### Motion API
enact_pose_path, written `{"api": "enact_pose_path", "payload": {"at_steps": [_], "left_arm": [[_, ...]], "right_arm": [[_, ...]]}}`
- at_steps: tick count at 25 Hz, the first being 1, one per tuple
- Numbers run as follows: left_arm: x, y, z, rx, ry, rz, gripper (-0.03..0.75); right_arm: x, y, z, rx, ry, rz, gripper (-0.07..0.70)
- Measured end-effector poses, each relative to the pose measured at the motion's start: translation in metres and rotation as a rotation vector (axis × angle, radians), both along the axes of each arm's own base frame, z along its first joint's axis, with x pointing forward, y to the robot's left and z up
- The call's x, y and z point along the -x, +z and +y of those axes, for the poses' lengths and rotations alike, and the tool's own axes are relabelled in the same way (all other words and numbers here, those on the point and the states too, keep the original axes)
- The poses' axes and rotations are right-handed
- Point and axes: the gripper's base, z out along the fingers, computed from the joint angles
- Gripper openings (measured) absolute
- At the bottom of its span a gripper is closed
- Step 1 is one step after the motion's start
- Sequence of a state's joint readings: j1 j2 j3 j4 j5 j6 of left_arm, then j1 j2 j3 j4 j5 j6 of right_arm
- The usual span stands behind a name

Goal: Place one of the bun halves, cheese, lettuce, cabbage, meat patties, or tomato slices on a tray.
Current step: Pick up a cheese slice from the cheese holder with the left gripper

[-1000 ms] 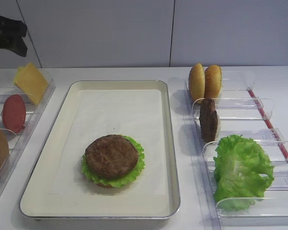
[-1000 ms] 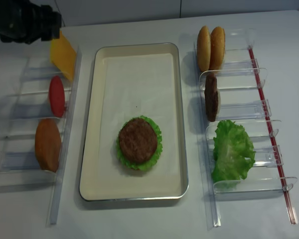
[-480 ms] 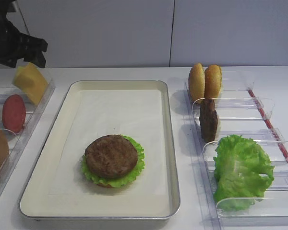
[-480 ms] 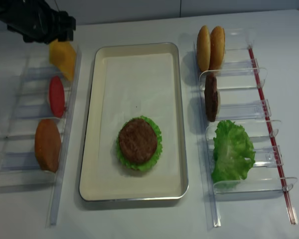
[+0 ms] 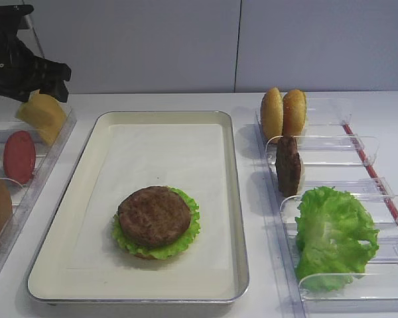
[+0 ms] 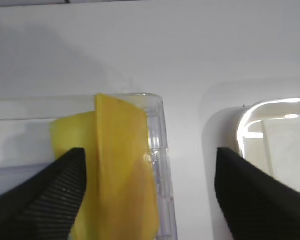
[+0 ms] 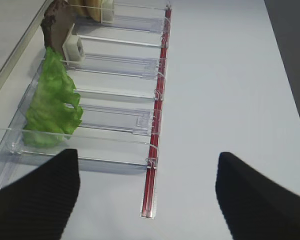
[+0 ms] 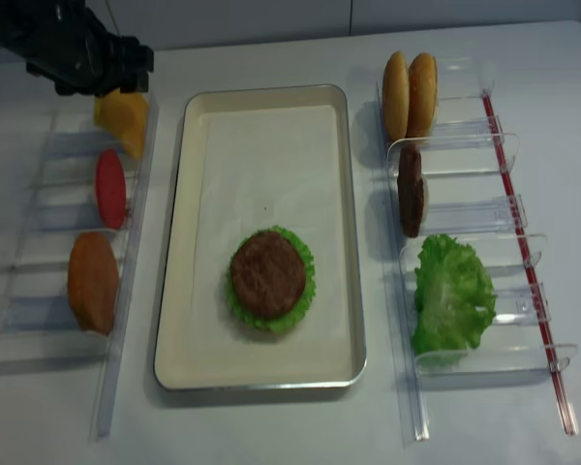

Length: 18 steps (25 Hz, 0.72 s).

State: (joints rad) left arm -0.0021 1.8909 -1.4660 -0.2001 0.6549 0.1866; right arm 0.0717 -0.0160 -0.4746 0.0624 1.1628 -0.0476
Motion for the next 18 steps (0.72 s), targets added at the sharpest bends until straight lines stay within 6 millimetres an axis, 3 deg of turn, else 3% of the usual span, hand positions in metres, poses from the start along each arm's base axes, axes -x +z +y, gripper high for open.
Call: {"api": "enact_pose_path", "payload": {"at_steps": [9, 18], "left_arm": [[-0.0021, -0.0038, -0.0054, 0.048, -0.036, -0.003, 0.512], [-0.0023, -0.0037, -0.0051, 0.040, -0.040, -0.007, 0.352]], "right_arm": [[0.0000, 0.0000, 0.0000, 0.000, 0.000, 0.000, 0.564], [0.0000, 0.0000, -0.0002, 0.000, -0.002, 0.000, 0.564]]}}
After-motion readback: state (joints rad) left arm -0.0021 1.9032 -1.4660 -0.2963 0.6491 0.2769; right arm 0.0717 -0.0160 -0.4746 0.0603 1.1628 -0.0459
